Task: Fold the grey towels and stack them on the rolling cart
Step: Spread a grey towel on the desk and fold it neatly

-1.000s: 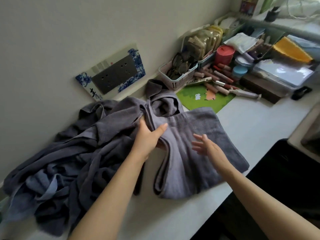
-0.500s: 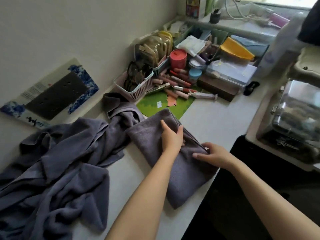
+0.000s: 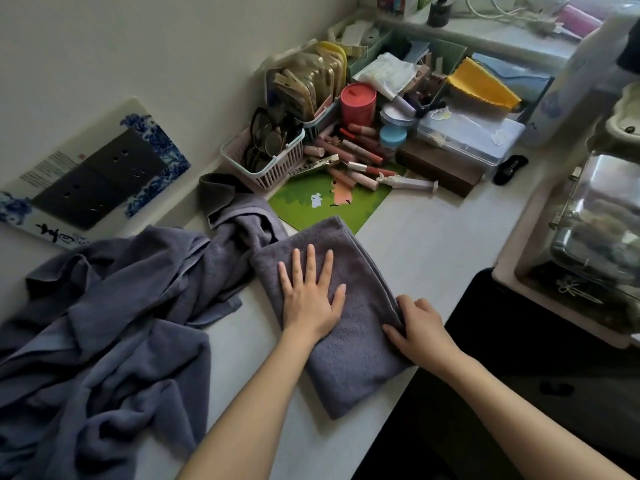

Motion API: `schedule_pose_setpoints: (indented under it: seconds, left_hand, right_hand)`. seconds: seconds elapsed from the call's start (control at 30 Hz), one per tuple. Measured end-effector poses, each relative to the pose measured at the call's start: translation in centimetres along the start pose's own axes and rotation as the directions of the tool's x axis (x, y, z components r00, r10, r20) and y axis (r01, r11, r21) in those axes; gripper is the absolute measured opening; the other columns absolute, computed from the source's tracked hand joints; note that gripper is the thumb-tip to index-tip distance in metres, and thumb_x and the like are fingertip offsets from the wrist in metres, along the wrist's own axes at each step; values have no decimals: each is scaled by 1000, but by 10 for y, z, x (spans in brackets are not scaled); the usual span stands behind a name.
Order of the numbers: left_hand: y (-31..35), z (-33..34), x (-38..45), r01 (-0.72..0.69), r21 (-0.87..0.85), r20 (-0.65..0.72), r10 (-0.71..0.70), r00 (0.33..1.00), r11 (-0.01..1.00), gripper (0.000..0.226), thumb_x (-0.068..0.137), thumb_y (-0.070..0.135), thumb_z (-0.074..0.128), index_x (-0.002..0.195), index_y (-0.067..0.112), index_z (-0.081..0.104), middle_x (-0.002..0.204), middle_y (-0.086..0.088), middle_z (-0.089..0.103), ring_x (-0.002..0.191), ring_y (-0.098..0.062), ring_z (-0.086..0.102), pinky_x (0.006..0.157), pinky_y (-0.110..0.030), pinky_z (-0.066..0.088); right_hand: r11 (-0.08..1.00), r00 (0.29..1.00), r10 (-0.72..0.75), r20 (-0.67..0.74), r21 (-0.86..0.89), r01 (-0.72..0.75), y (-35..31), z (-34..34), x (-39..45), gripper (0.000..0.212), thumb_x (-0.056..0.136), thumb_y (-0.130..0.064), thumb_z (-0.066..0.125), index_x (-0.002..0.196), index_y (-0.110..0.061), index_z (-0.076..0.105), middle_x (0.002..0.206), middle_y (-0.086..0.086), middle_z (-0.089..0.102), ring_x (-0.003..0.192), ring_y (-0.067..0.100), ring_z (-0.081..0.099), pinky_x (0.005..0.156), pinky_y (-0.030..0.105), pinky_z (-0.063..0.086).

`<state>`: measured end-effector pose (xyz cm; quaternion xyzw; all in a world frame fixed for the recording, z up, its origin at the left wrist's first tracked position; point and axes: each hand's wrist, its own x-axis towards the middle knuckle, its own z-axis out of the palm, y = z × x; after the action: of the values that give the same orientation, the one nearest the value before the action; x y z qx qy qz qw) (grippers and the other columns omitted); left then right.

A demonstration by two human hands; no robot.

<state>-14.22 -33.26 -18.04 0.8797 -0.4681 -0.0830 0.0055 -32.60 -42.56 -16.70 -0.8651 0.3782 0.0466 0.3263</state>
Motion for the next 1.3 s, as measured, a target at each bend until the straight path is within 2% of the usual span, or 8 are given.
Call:
schedule_pose_setpoints:
  seconds: [0.1, 0.2, 0.27, 0.4, 0.67, 1.03, 1.17, 1.3]
  left_hand:
    - [-4, -11, -4, -85, -42, 34, 86, 996, 996, 74, 85, 59, 9, 150, 24, 10, 158, -7, -2, 146, -29, -4, 113, -50, -14]
    - [-7, -20, -31, -294, -225, -21, 297, 955, 929, 69, 88, 58, 19, 148, 24, 25, 157, 1, -1, 146, -15, -5, 115, -46, -10]
    - [-16, -17, -60, -439, -256, -78, 434, 897, 861, 60, 92, 55, 31, 143, 23, 37, 157, -4, 13, 146, -16, 5, 117, -43, -5]
    - [-39, -2, -109, -482, -211, -6, 492, 871, 851, 58, 93, 60, 23, 146, 38, 20, 157, -5, 12, 146, -19, -2, 116, -43, -3]
    - [-32, -5, -102, -377, -181, 249, 413, 876, 908, 76, 73, 80, -3, 140, 46, -7, 151, 5, -26, 139, -12, -30, 114, -37, -21]
    - [-31, -10, -99, -318, -261, 315, 391, 865, 912, 82, 65, 88, -4, 138, 50, -1, 156, 4, -18, 139, -10, -30, 112, -34, -23]
    - [-30, -22, -96, -265, -360, 396, 403, 825, 895, 97, 56, 96, 10, 141, 50, 12, 156, 3, -17, 139, -12, -29, 112, -36, -21]
    - [-22, -43, -108, -210, -452, 417, 413, 810, 867, 107, 46, 94, 38, 141, 52, 8, 154, 10, -17, 139, -11, -29, 112, -33, -21]
  right_hand:
    - [989, 984, -140, -112, -68, 133, 1, -1, 0, 66, 75, -27, 71, 133, -20, 40, 122, 10, 54, 106, 35, 49, 91, 42, 41]
    - [879, 852, -466, -238, -230, 417, -1, -12, -1, 49, 74, -30, 67, 120, -31, 50, 118, 0, 55, 104, 26, 48, 89, 38, 39]
    - [730, 729, -671, -134, -294, 617, 0, -21, -5, 21, 83, -38, 58, 103, -32, 61, 110, -7, 60, 101, 20, 50, 86, 32, 34]
    - [574, 616, -771, 164, -242, 782, 16, -24, -18, 36, 88, -57, 47, 112, -36, 64, 121, -10, 63, 114, 13, 56, 98, 30, 37]
    - [673, 701, -612, 366, -225, 705, 38, -17, -8, 51, 91, -53, 40, 140, -42, 33, 144, -6, 42, 134, 17, 38, 113, 34, 19]
    - [547, 580, -803, 138, -215, 809, 20, -14, 16, 27, 68, -15, 69, 93, -20, 74, 99, -7, 73, 94, 14, 68, 90, 24, 43]
    - [668, 701, -674, 233, -214, 713, 4, -30, 15, 31, 69, -27, 59, 97, -29, 72, 87, -4, 73, 82, 20, 68, 70, 26, 52]
    - [774, 804, -465, 369, -270, 572, -24, -48, 14, 36, 75, -38, 69, 110, -32, 68, 103, -1, 71, 97, 22, 62, 82, 26, 42]
